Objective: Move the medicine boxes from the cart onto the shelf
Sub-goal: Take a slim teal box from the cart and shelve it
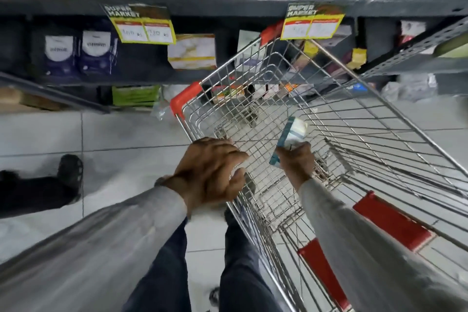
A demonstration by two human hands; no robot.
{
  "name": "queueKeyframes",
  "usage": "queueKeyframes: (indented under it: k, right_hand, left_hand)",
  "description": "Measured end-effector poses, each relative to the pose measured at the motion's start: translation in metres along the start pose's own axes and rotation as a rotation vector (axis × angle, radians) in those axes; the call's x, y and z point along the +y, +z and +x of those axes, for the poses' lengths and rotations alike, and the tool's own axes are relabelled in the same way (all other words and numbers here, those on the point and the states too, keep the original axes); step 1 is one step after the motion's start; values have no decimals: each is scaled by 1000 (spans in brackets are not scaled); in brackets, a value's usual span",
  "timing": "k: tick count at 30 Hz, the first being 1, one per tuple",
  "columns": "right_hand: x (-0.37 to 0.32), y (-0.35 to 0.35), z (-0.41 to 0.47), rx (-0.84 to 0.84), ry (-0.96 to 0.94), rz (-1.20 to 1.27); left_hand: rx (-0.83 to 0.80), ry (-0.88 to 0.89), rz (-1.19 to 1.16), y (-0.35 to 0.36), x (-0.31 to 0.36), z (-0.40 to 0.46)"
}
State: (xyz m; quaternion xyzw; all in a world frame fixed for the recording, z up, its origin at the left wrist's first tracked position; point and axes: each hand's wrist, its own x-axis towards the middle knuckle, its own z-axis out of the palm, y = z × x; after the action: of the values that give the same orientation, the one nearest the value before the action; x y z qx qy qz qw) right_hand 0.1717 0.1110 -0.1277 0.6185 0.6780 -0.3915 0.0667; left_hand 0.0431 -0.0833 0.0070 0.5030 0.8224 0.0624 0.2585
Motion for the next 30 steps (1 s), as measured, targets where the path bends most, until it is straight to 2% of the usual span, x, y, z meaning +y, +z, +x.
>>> queueKeyframes:
  k: [4, 7, 11, 13, 19, 23, 26, 30]
  right_hand:
    - [-19, -50, -57, 40, -192, -125]
    - [-44, -90, -98, 123, -306, -192]
    - [-87, -141, -153, 317, -495, -162]
    - [-107, -153, -165, 363, -565, -154]
    - [-192, -213, -221, 607, -801, 41]
    - [-255, -266, -252, 682, -955, 240]
    - [-300, -303, -268, 750, -1029, 389]
    - [-350, -344, -274, 760, -1048, 478]
  left_hand:
    - [2, -8, -5, -15, 12, -9]
    - [29, -27, -131, -37, 20, -18]
    - [234, 53, -149, -101, 40, -40]
    - [365, 87, -150, -131, 46, -41]
    - [808, 217, -68, -271, 55, -58]
    - [1096, 270, 5, -367, 42, -60]
    - [1164, 218, 40, -422, 23, -60]
    - [1127, 64, 134, -458, 2, -50]
